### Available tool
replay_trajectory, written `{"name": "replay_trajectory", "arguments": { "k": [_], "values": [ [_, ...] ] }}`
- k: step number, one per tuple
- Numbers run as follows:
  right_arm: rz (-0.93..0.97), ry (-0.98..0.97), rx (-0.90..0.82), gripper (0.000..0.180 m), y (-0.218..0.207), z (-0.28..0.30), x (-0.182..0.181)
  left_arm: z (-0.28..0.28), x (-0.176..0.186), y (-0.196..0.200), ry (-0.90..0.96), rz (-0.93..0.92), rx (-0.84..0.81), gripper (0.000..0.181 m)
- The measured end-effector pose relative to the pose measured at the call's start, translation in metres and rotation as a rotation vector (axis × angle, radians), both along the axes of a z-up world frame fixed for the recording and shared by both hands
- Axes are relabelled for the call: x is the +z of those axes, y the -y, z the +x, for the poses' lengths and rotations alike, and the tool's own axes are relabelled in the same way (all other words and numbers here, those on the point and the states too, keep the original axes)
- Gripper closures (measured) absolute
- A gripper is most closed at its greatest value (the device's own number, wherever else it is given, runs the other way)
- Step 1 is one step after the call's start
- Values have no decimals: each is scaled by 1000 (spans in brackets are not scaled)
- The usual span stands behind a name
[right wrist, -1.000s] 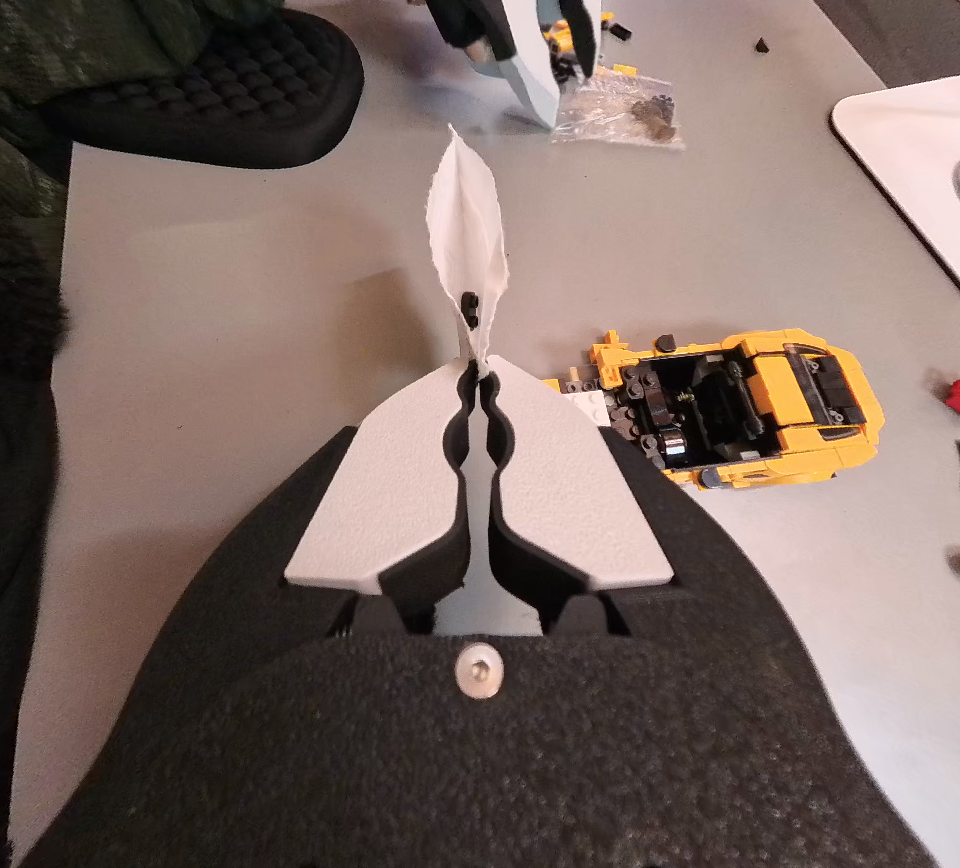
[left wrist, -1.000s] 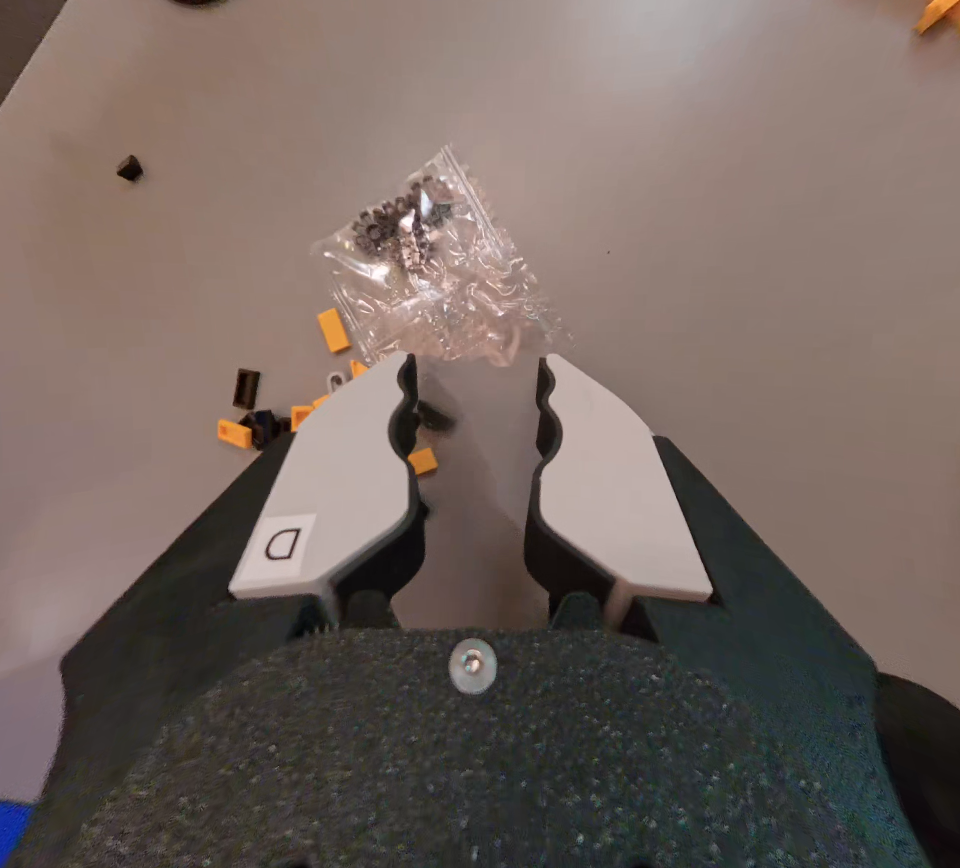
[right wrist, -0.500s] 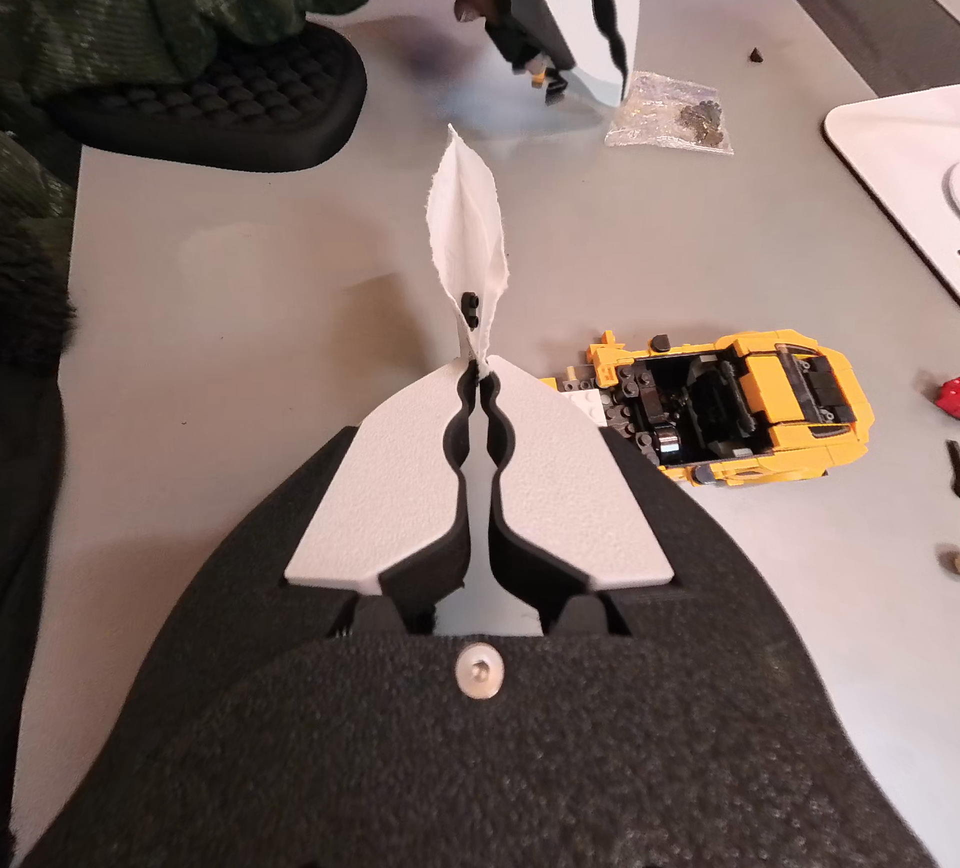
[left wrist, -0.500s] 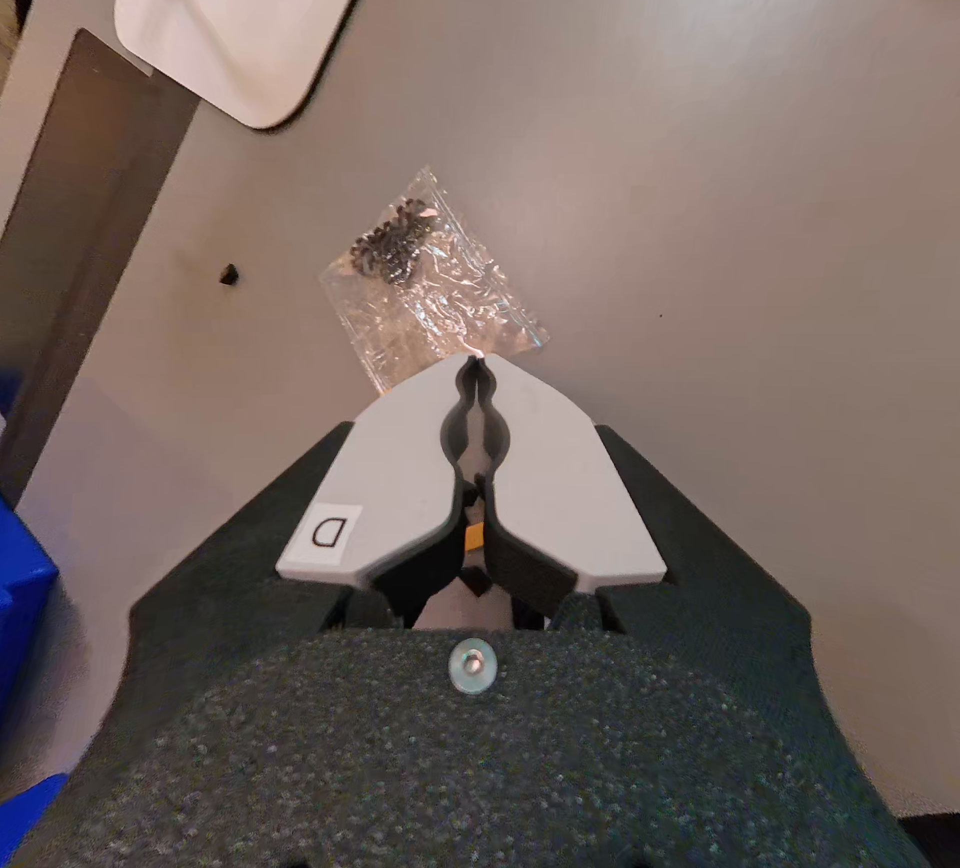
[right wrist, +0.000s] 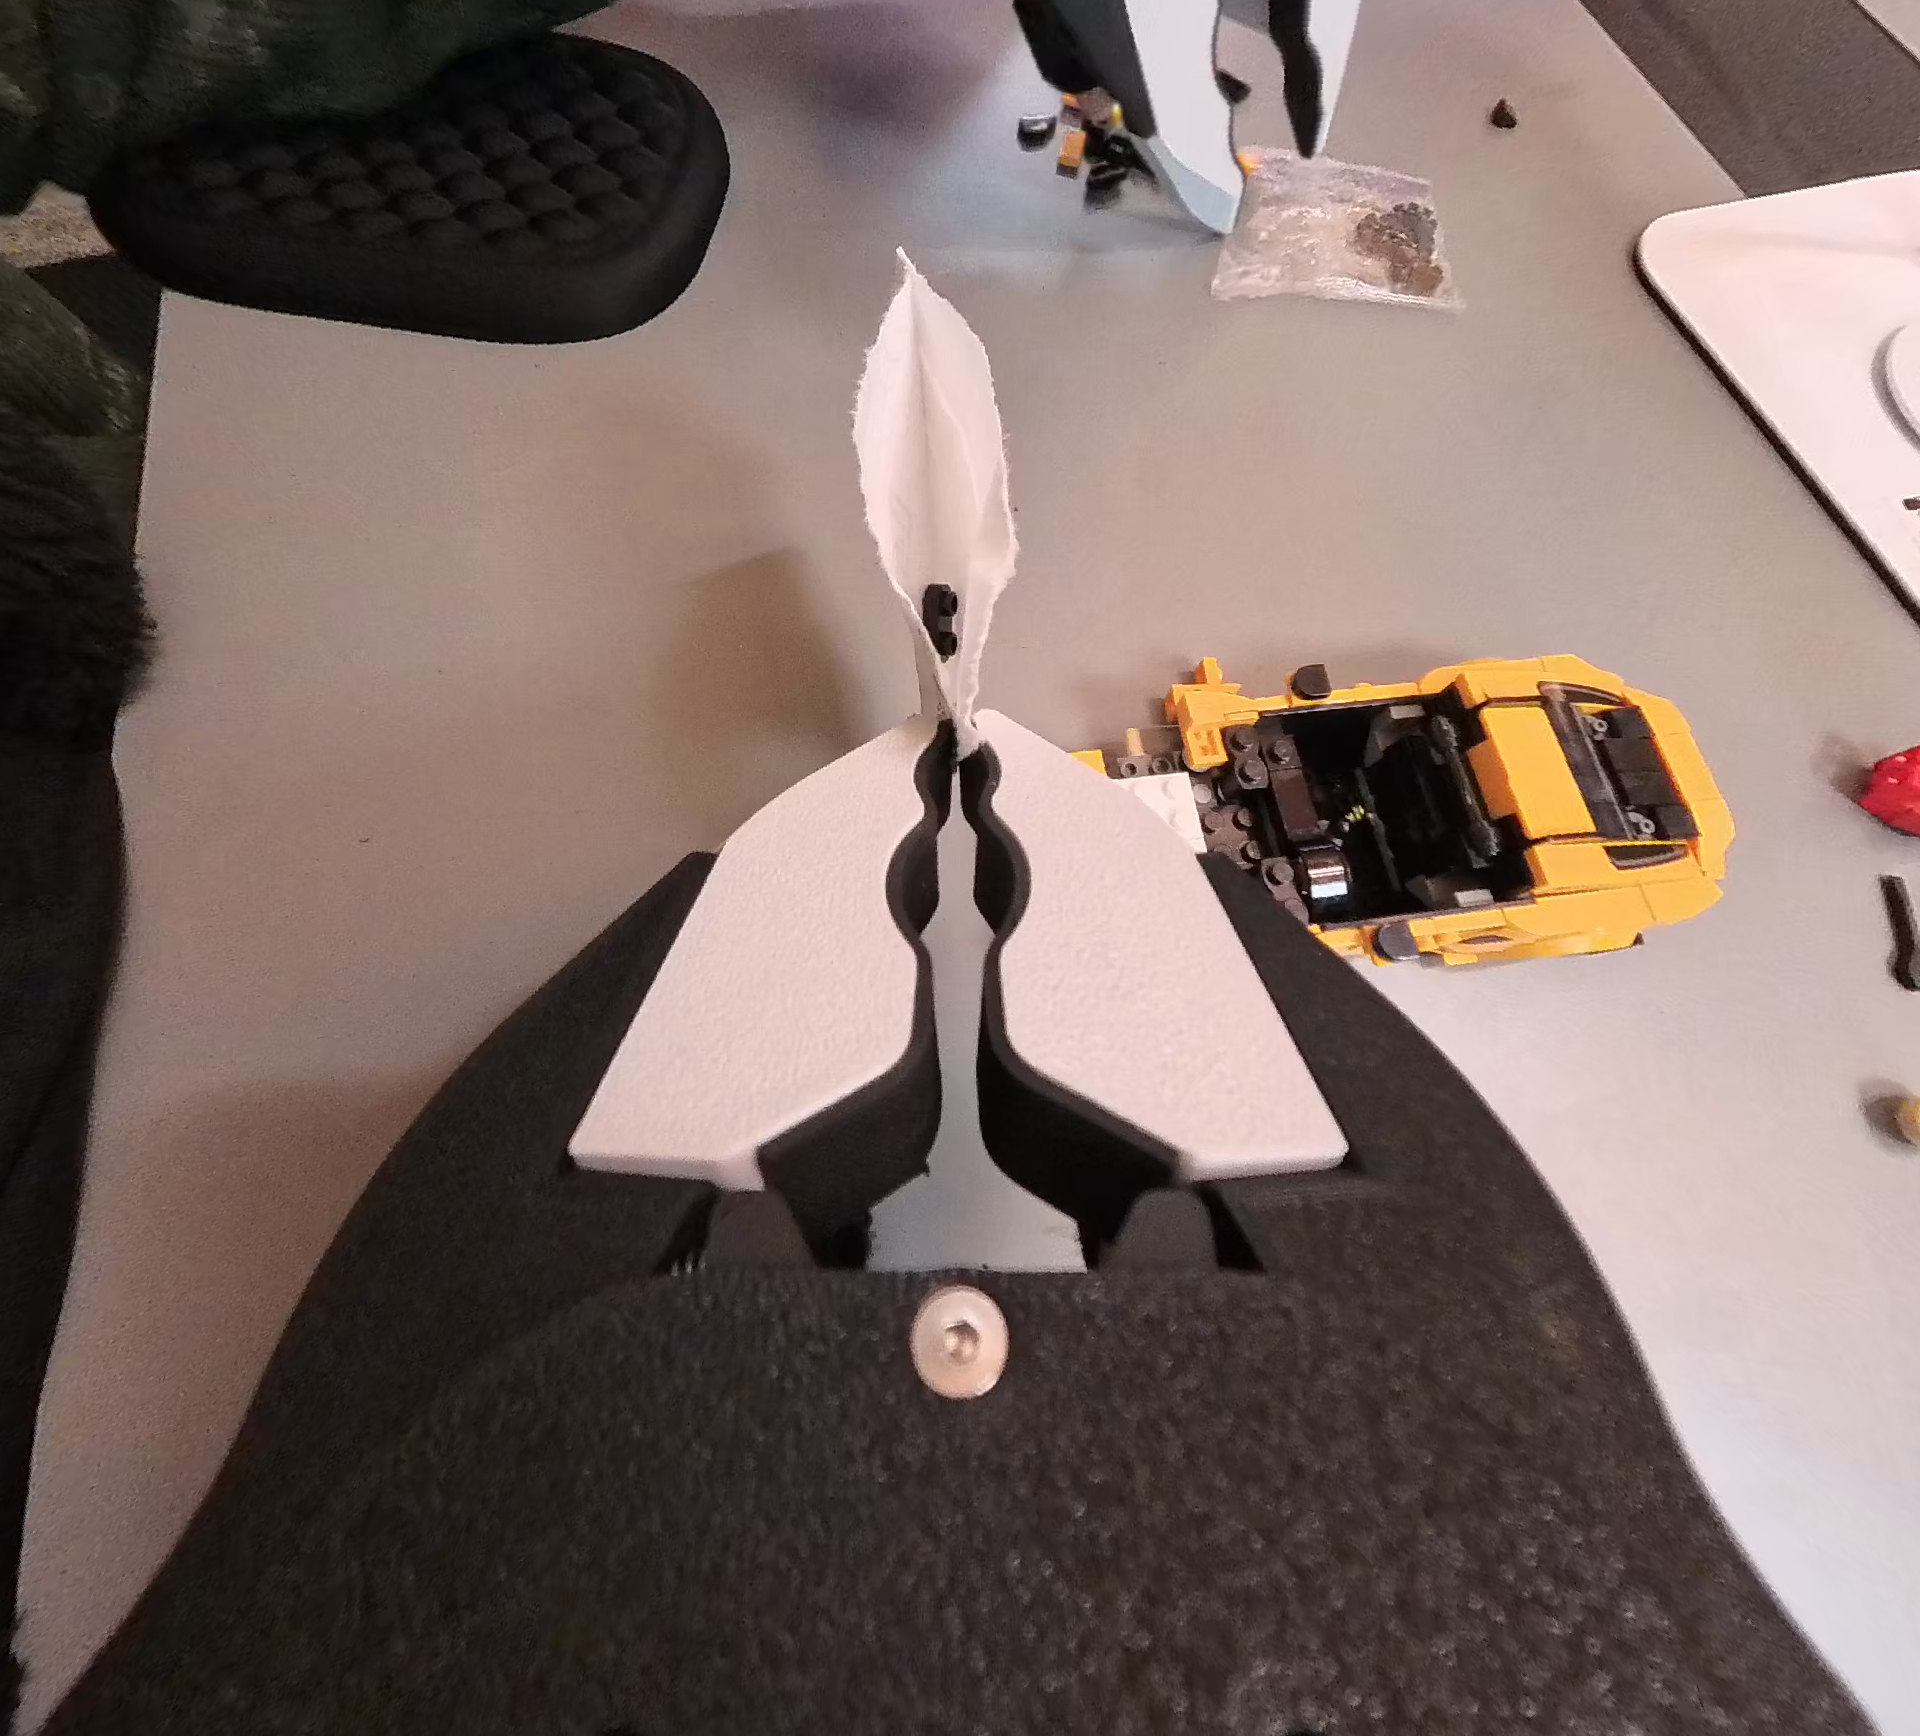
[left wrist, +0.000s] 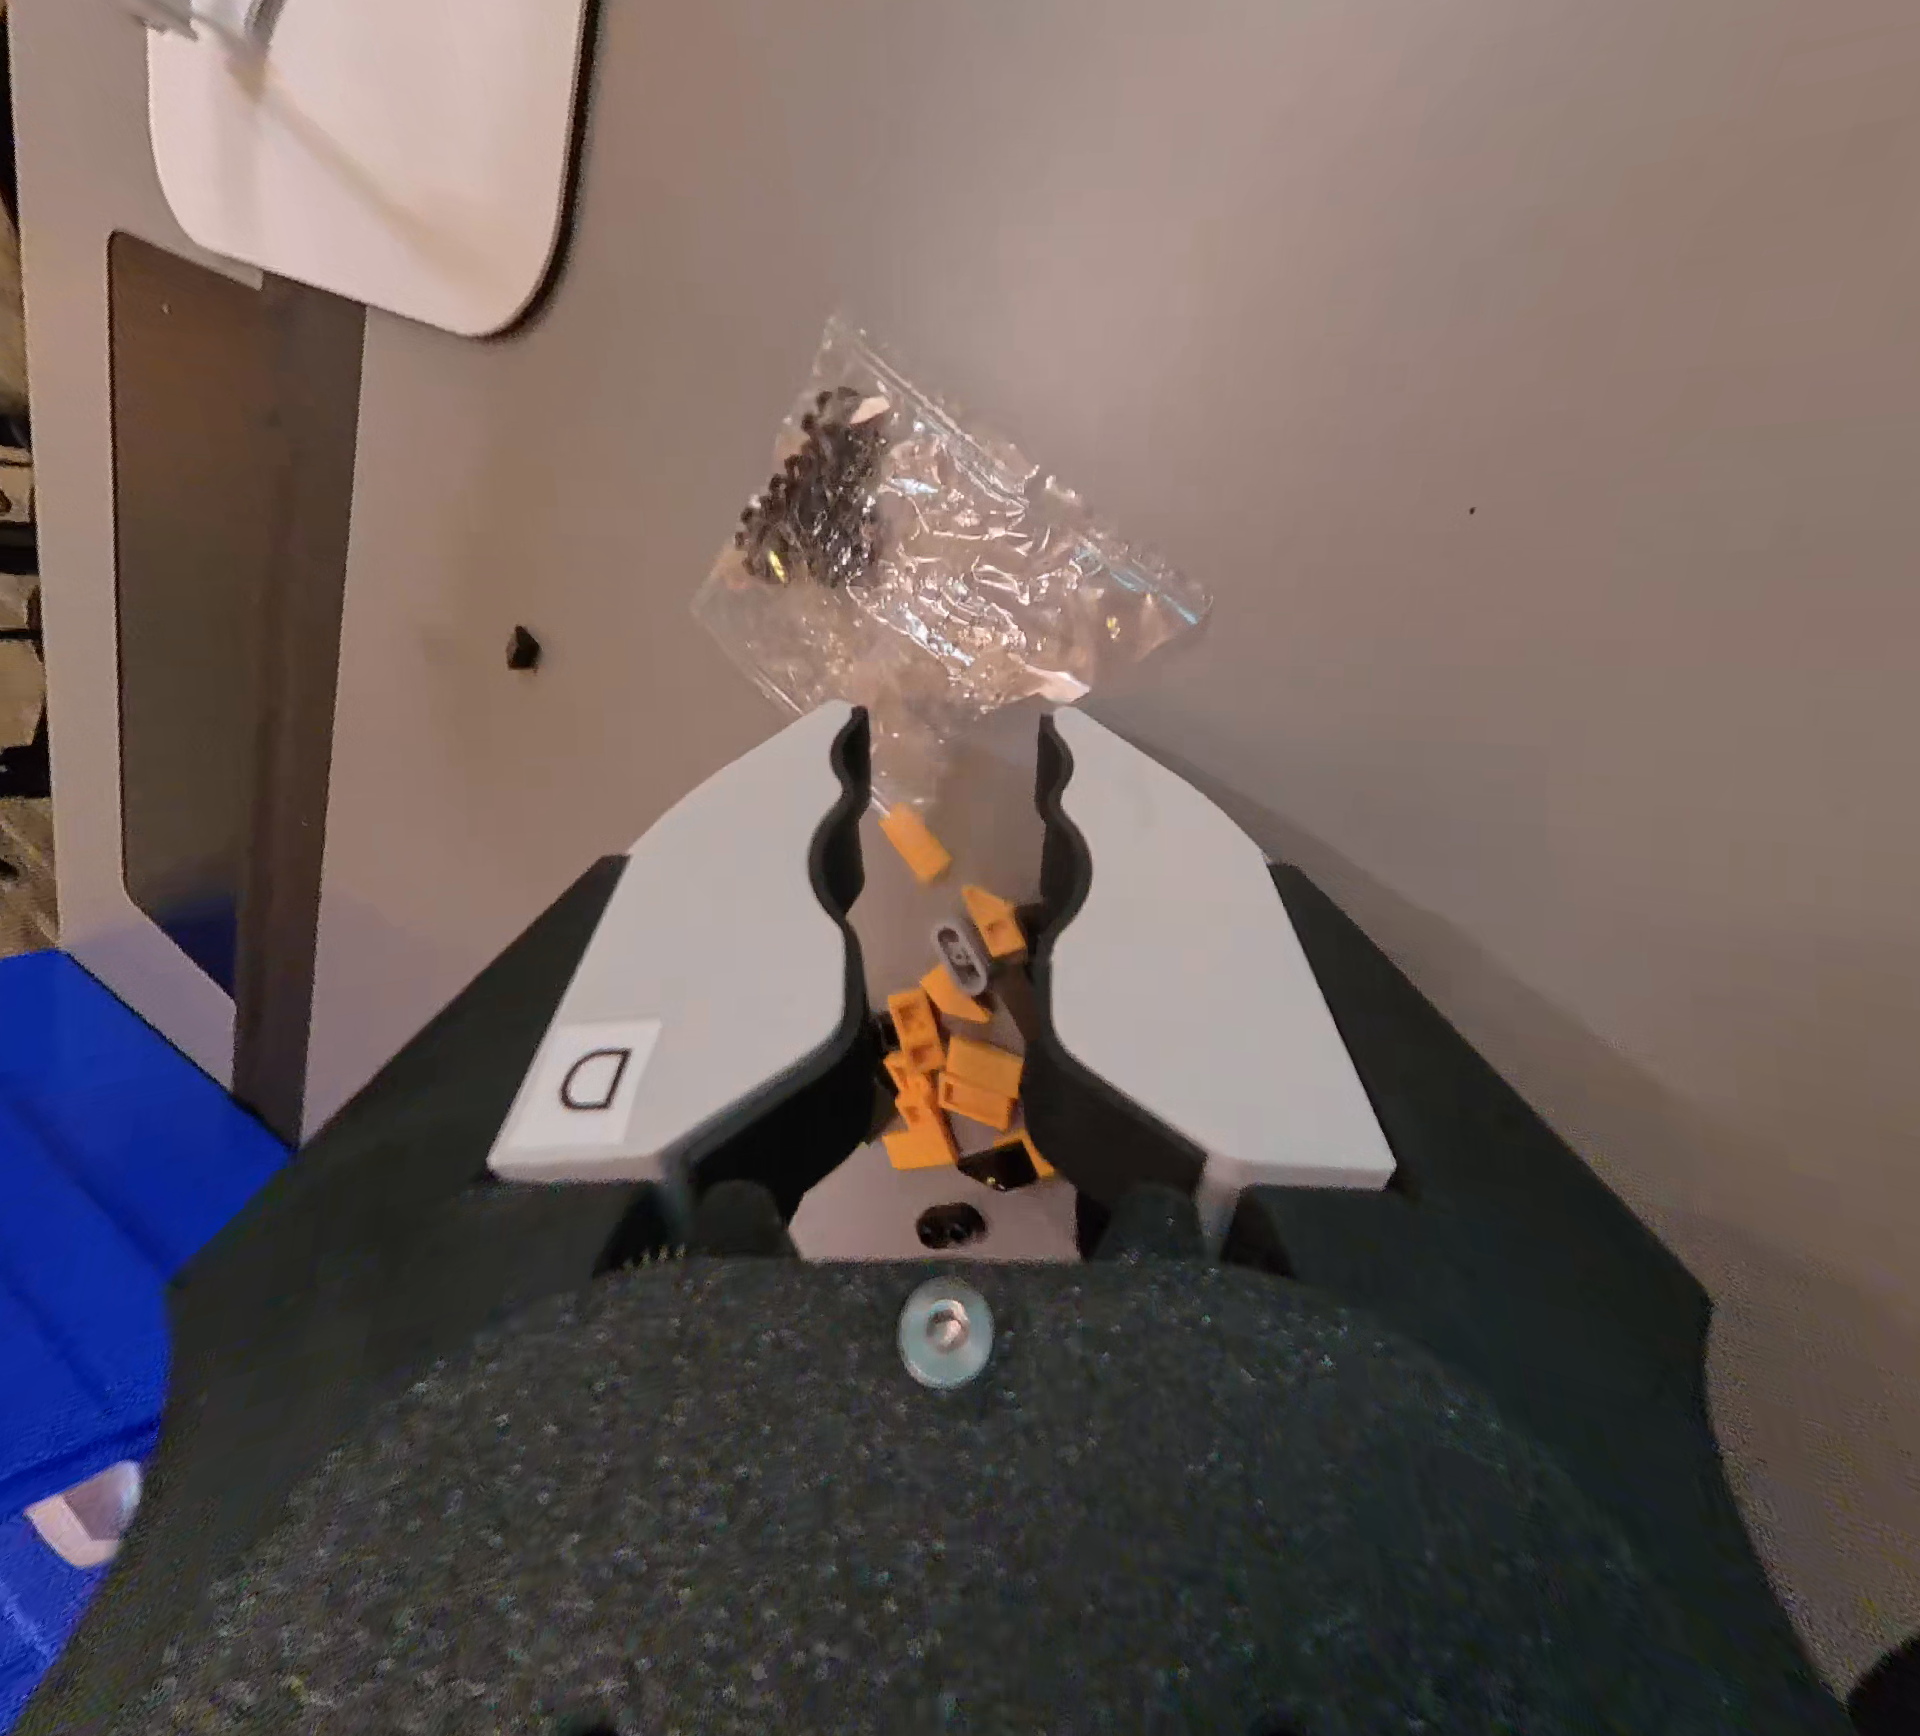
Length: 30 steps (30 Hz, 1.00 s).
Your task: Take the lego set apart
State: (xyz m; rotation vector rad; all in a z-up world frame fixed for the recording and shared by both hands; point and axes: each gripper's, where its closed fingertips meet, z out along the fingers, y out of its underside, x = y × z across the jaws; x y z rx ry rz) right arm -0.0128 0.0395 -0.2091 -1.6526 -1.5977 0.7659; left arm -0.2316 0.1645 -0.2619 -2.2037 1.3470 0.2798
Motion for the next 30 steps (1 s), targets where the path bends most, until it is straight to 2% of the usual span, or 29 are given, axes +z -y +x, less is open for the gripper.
{"name": "replay_trajectory", "arguments": {
  "k": [1, 3, 16, 18, 21, 22, 23, 25, 30],
  "values": [
    [0, -1, 0, 179, 0, 0, 0, 0, -1, -3, -14, -3, -10, 154],
    [0, -1, 0, 179, 0, 0, 0, -2, -5, -7, -51, -13, -20, 181],
    [-6, 3, 6, 179, 1, 0, -4, 62, 18, -39, 119, 140, -76, 181],
    [-7, 6, 4, 179, 1, 0, -5, 60, 16, -47, 68, 176, -54, 181],
    [-3, 5, 6, 179, 2, 0, -5, 49, 29, -45, 118, 185, 0, 181],
    [-2, 4, 7, 179, 3, 0, -5, 42, 34, -41, 144, 170, 31, 178],
    [-3, 2, 8, 179, 3, 0, -5, 35, 38, -35, 177, 130, 66, 166],
    [-7, 1, 11, 179, 3, 0, -5, 20, 41, -18, 240, 31, 145, 155],
    [-5, 3, 16, 179, 5, -1, -5, -15, 35, 24, 310, -157, 262, 148]
  ]
}}
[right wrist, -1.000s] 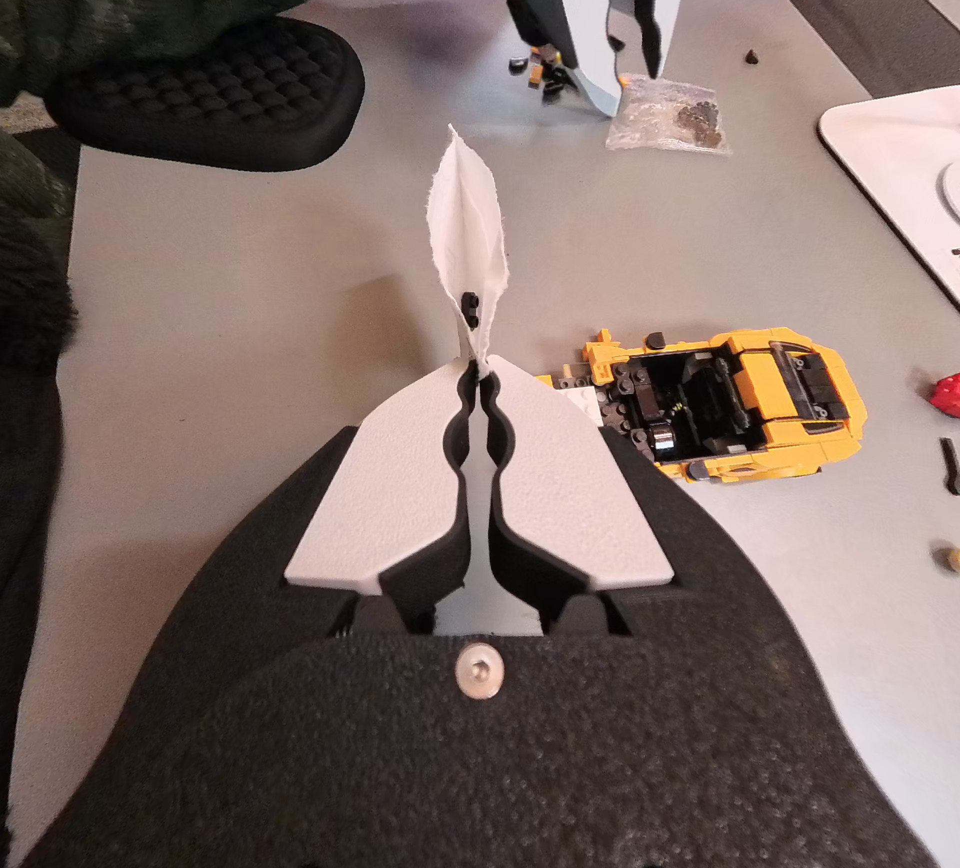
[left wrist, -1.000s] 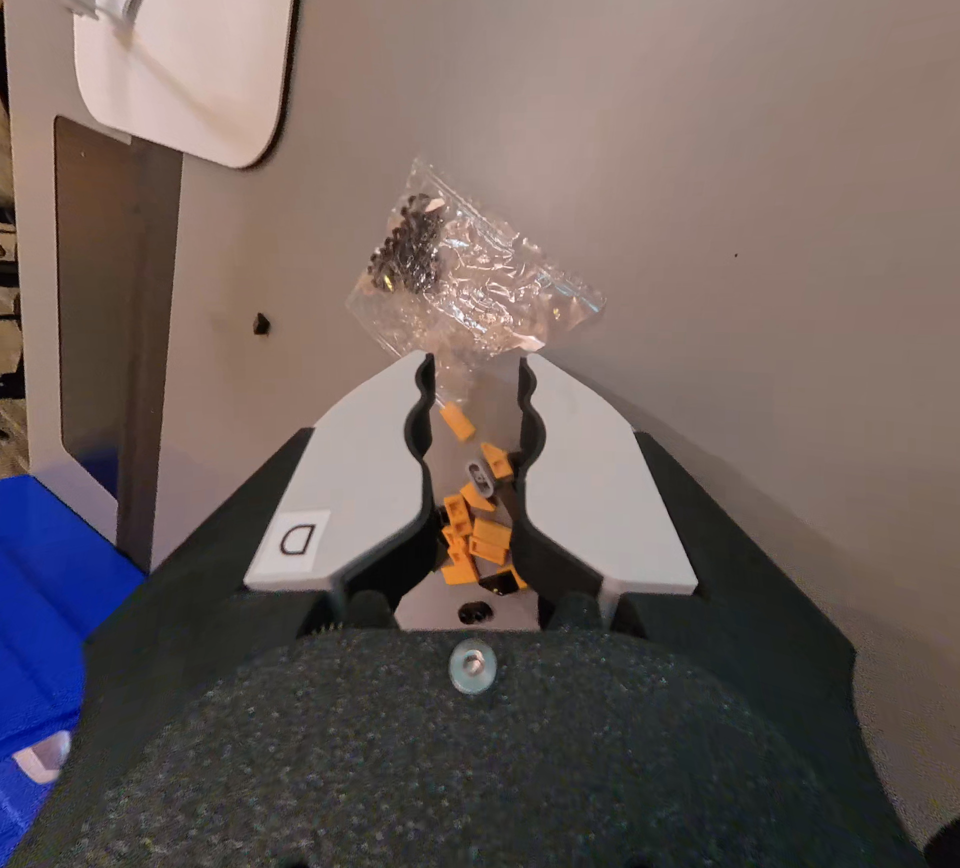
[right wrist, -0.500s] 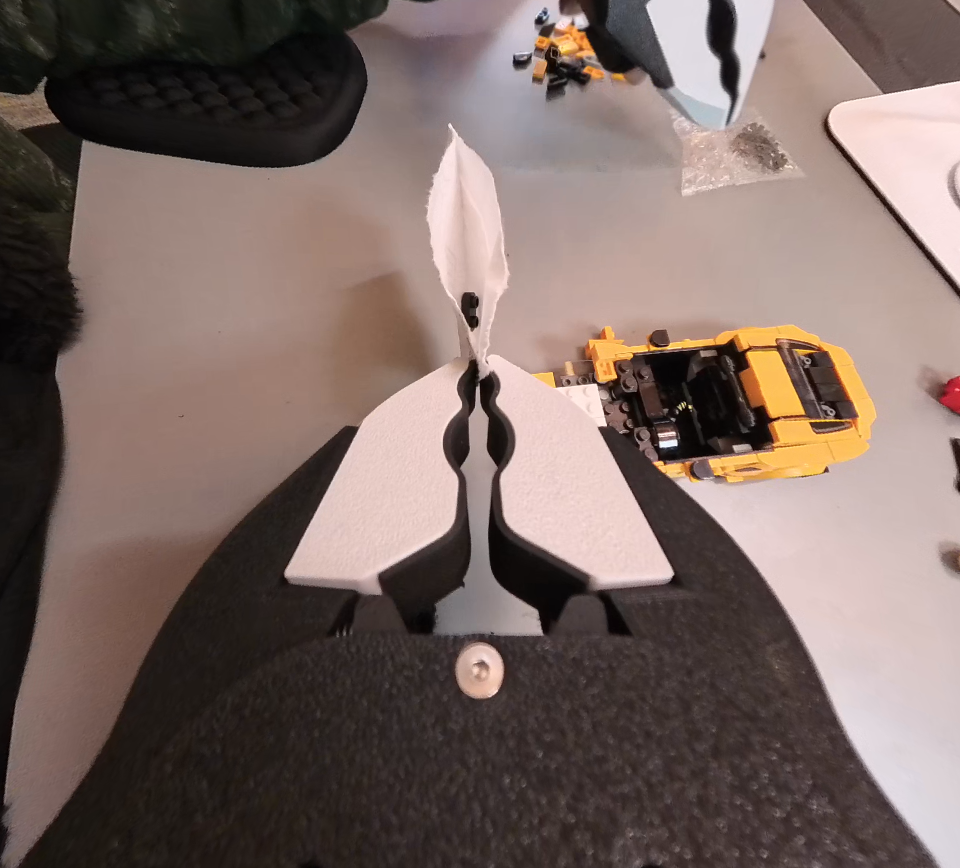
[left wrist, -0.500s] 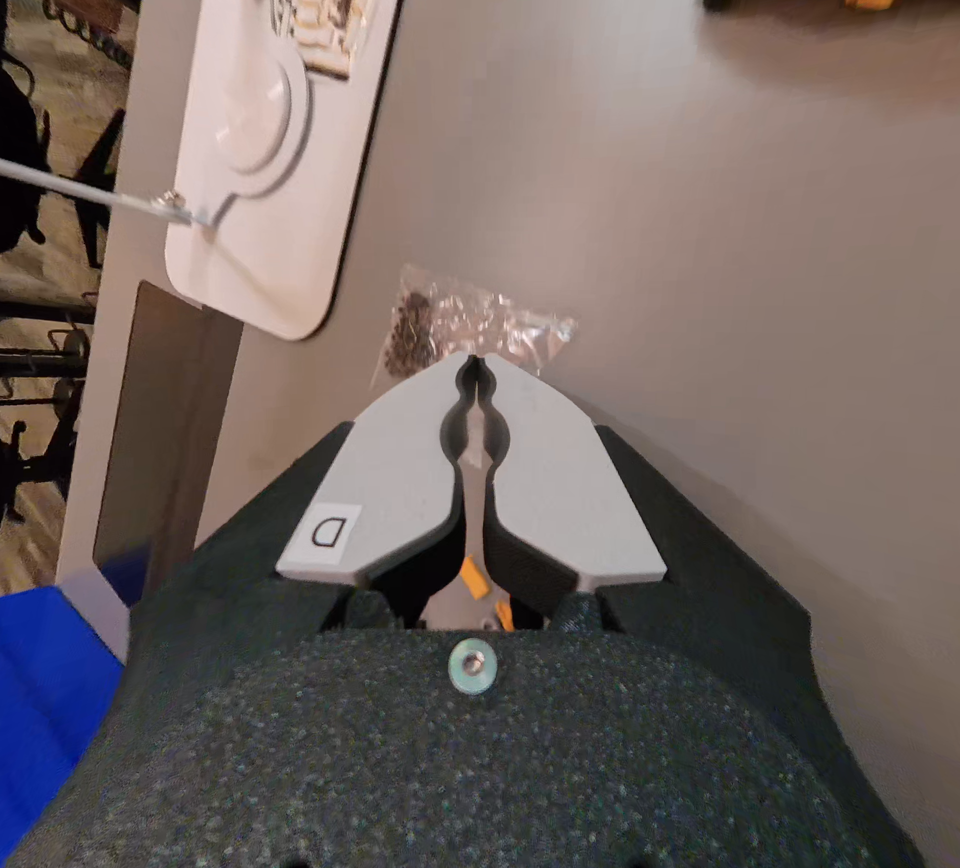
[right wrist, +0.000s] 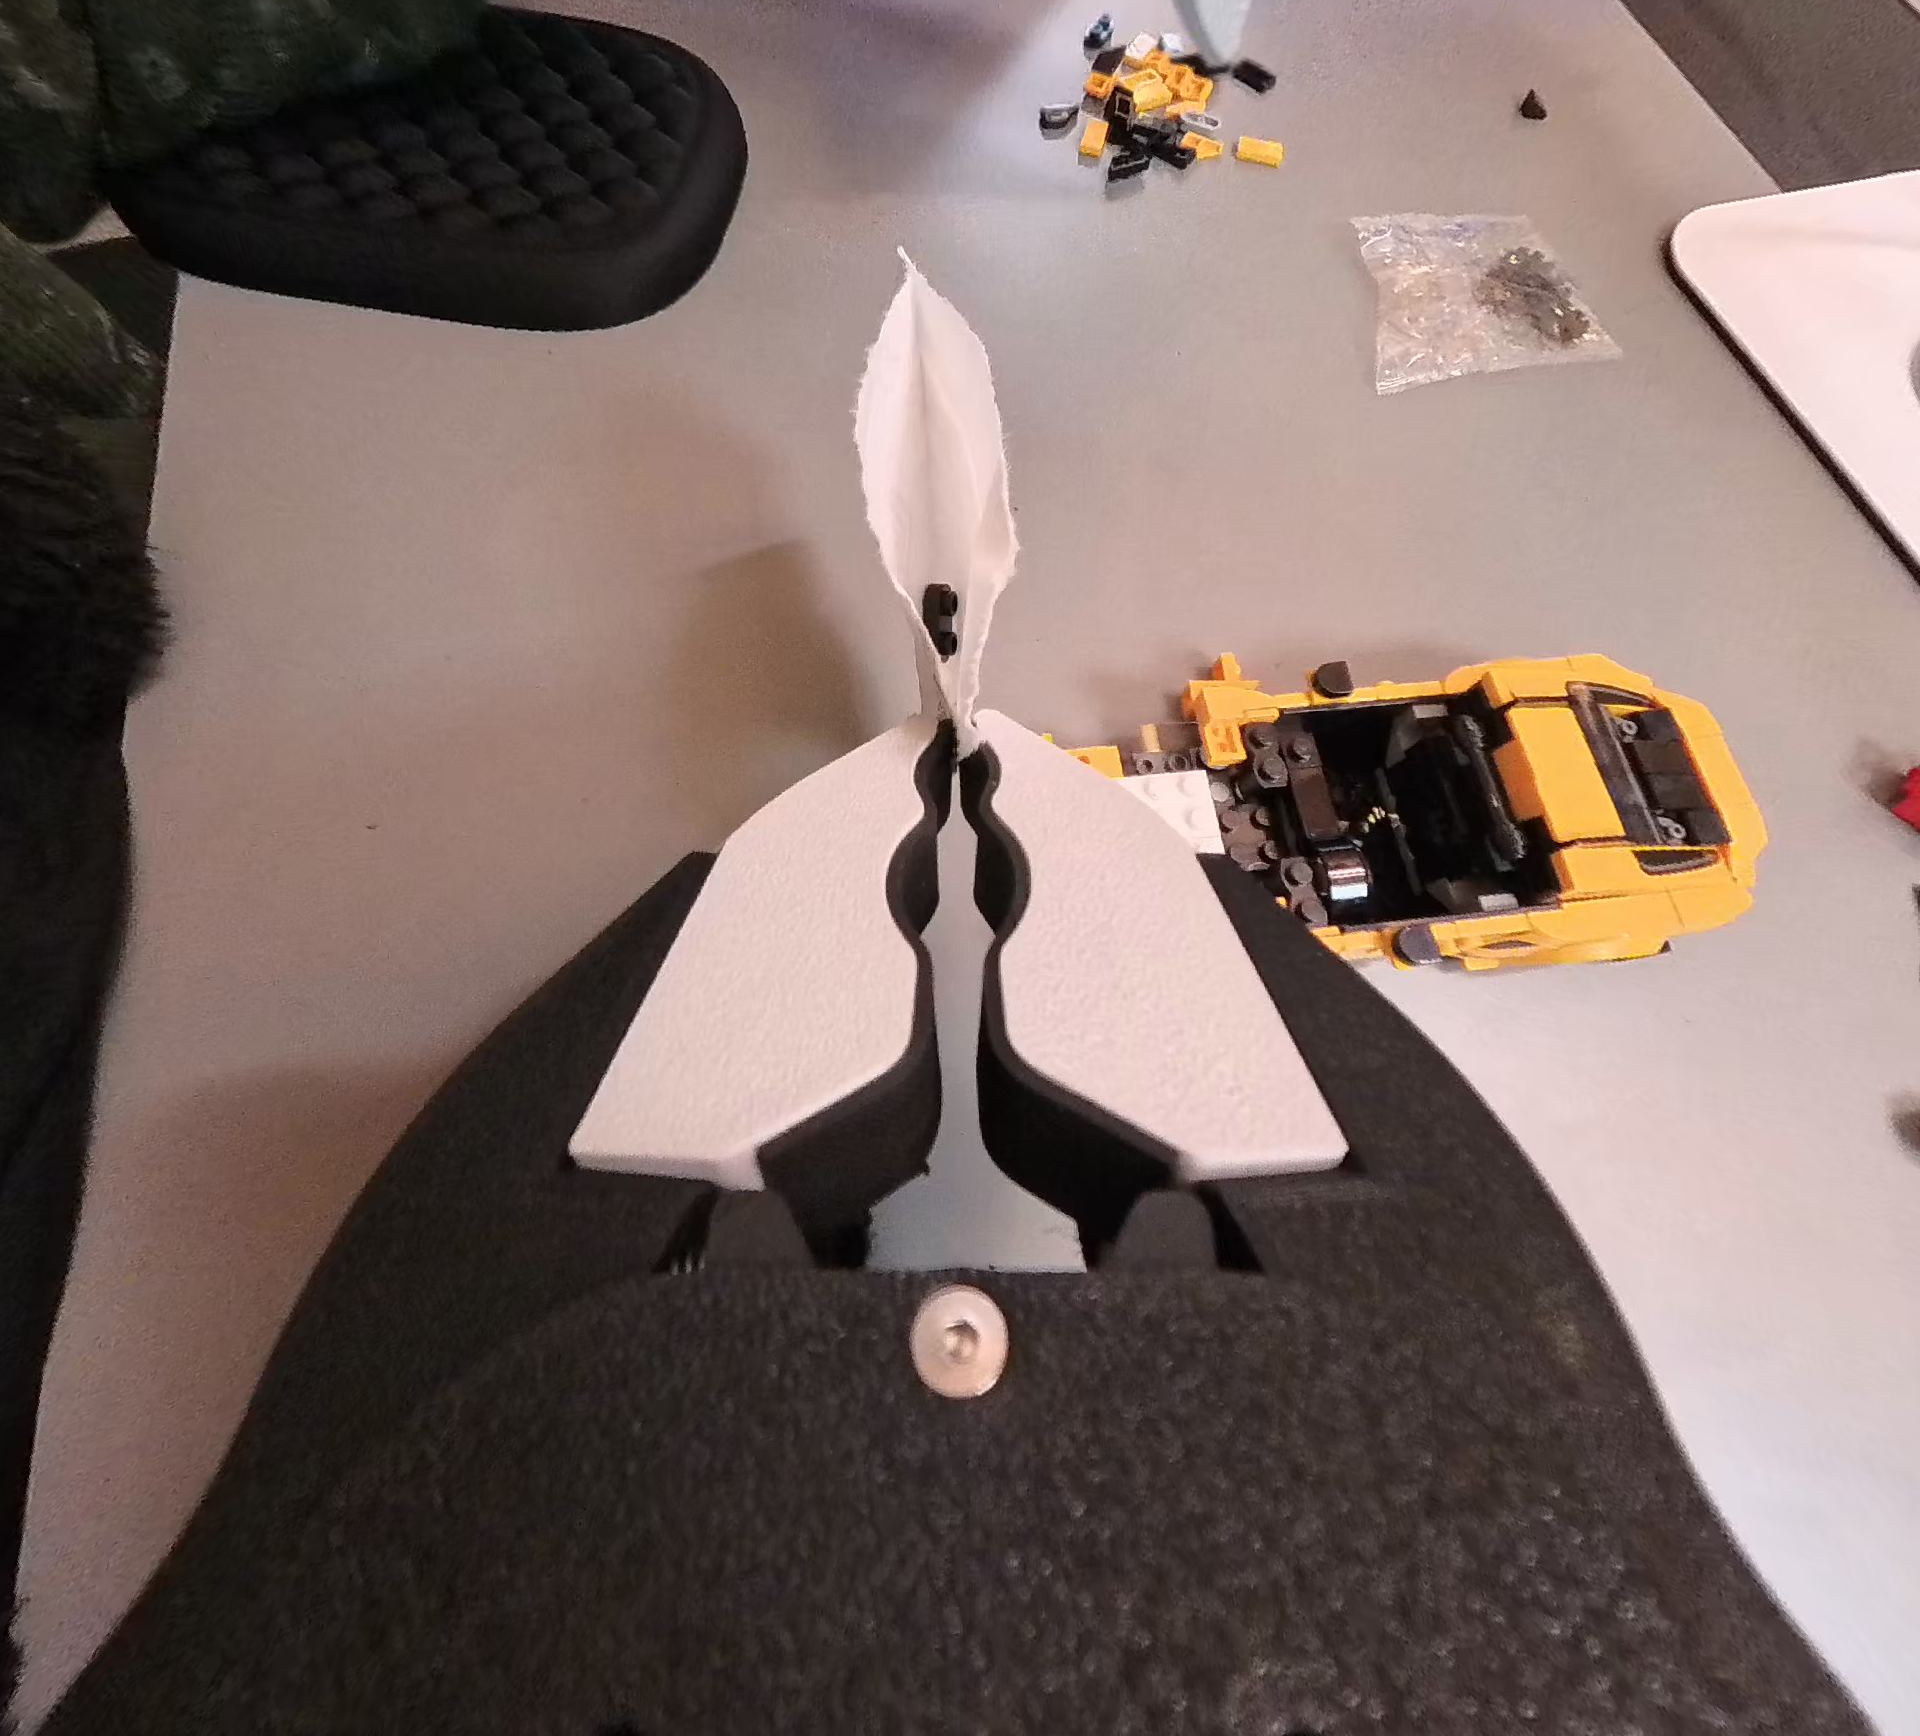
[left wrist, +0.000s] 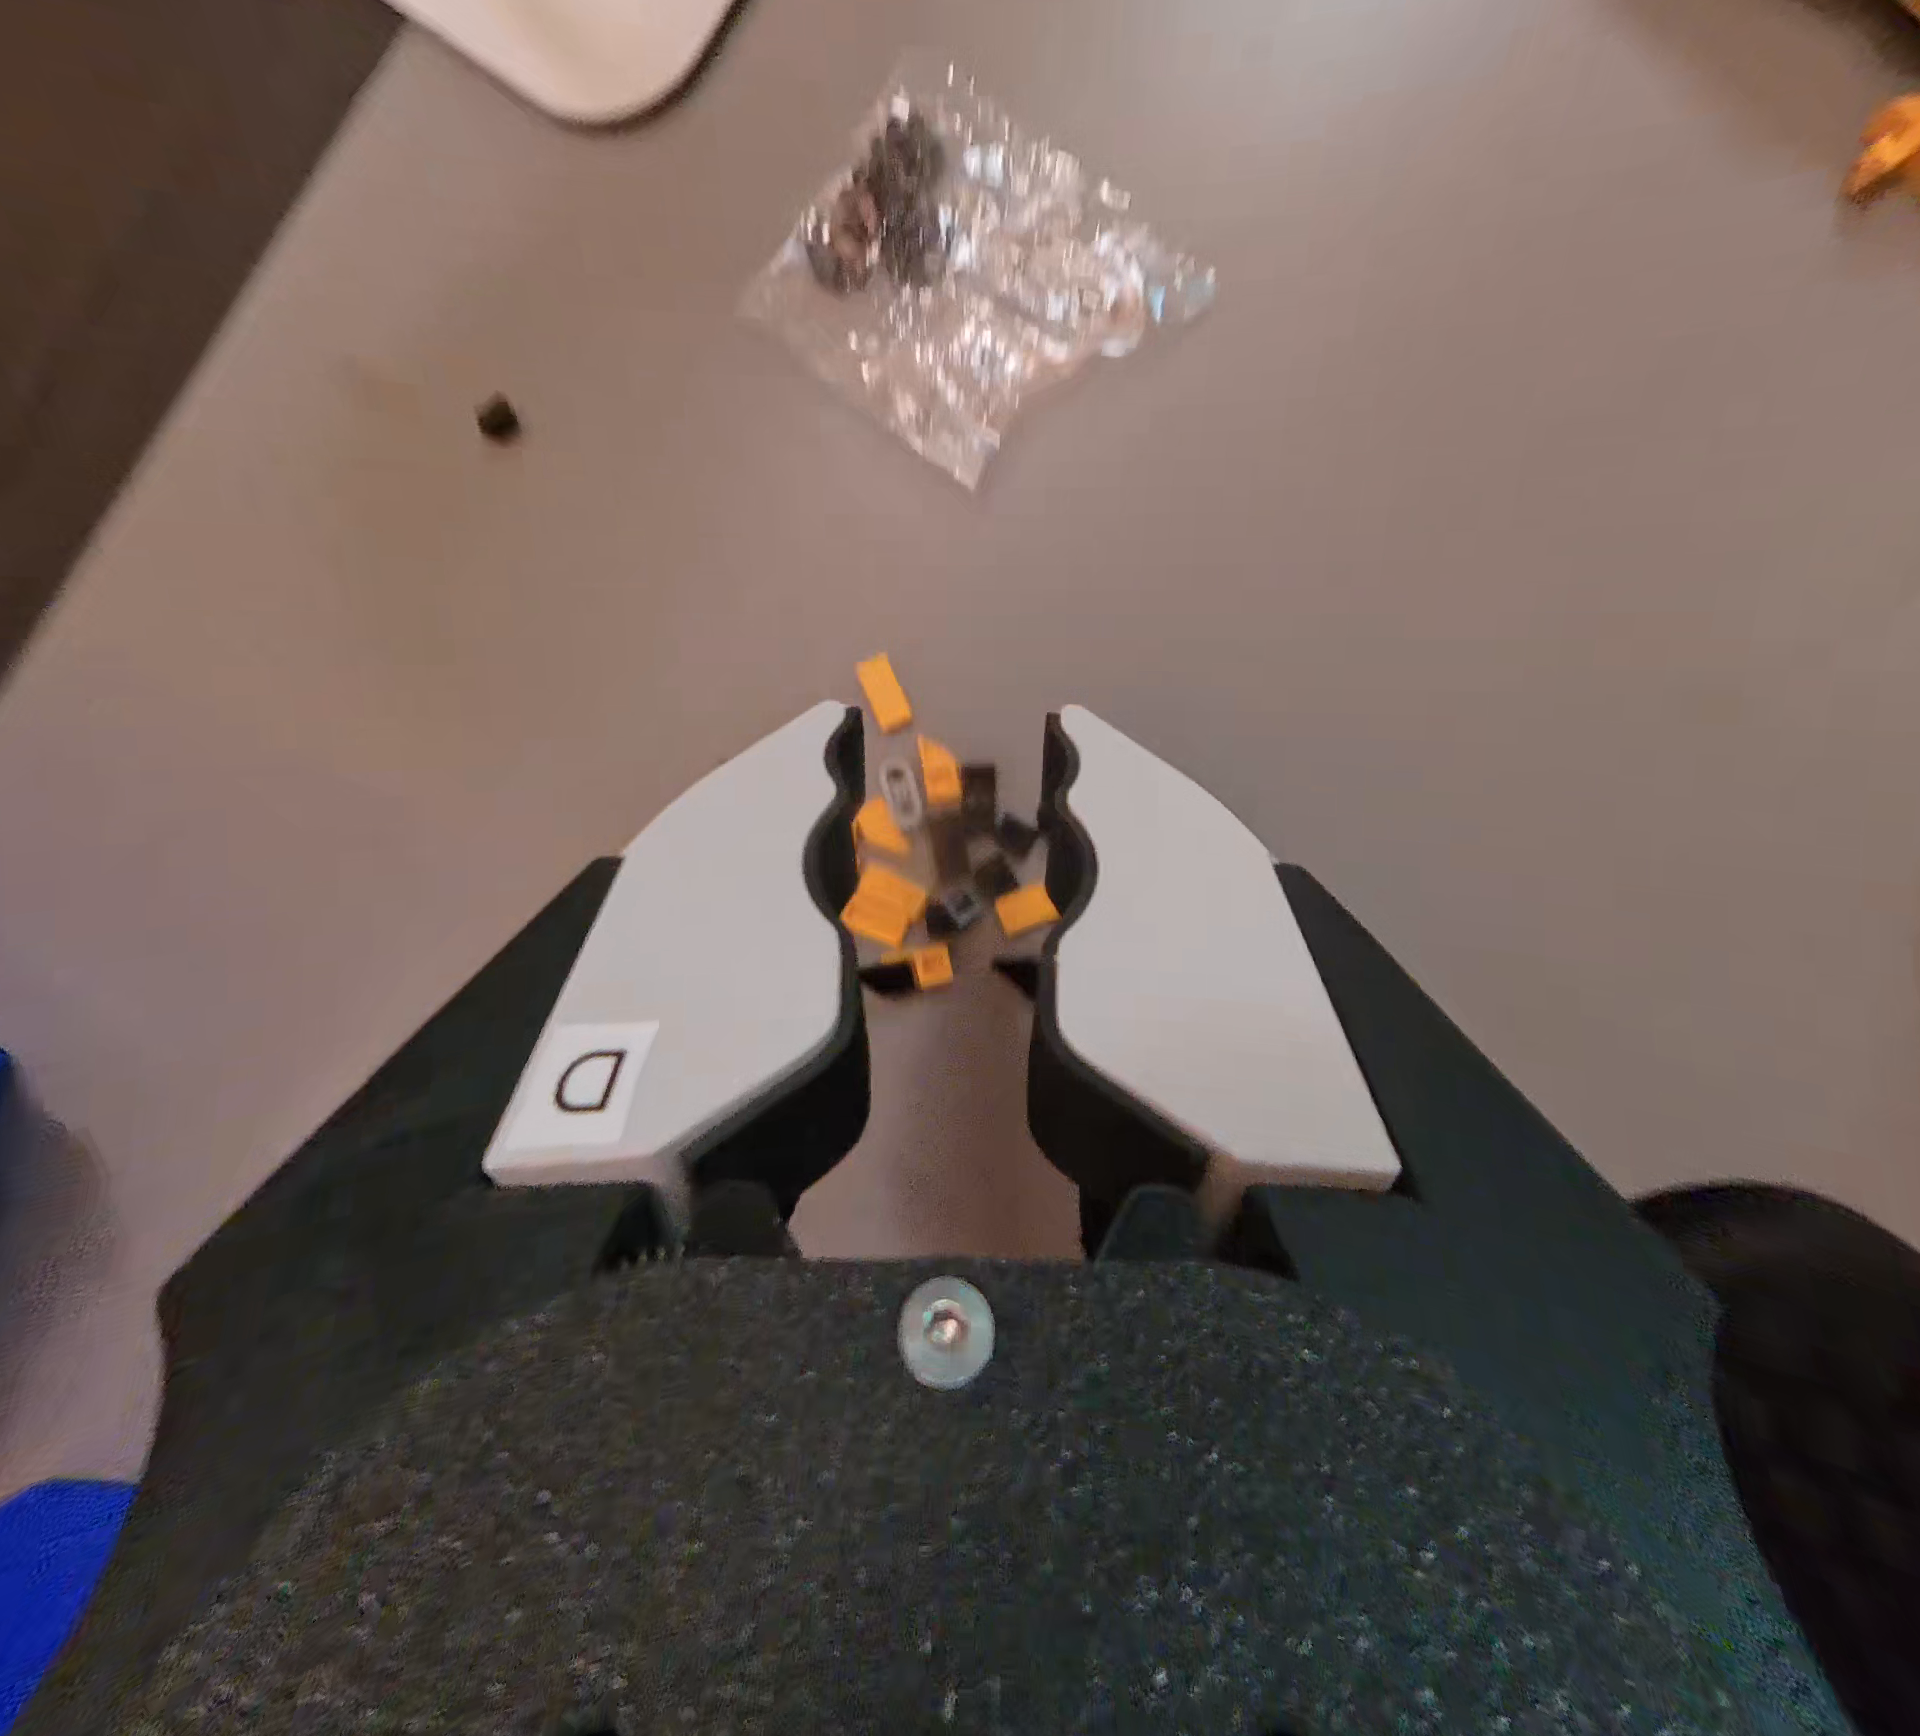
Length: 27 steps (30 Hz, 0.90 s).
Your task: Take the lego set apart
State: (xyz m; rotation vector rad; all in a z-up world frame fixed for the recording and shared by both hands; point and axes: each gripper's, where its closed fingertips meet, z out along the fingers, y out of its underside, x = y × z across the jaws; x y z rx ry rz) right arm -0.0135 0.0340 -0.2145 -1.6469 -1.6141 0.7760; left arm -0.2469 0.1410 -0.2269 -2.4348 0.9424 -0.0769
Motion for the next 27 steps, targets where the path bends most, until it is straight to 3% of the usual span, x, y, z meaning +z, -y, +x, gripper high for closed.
{"name": "replay_trajectory", "arguments": {
  "k": [13, 17, 24, 27],
  "values": [
    [-7, 8, 5, 179, 2, -1, -3, -17, -43, 6, 63, -138, 54, 144],
    [-11, 9, 9, 179, 3, -1, -4, -15, -43, 6, 74, -141, 46, 157],
    [-14, 11, 10, 179, 3, -1, -5, -14, -43, 8, 67, -139, 31, 158],
    [-14, 8, 9, 179, 2, -1, -5, -12, -36, 9, 93, -119, 22, 166]
  ]
}}
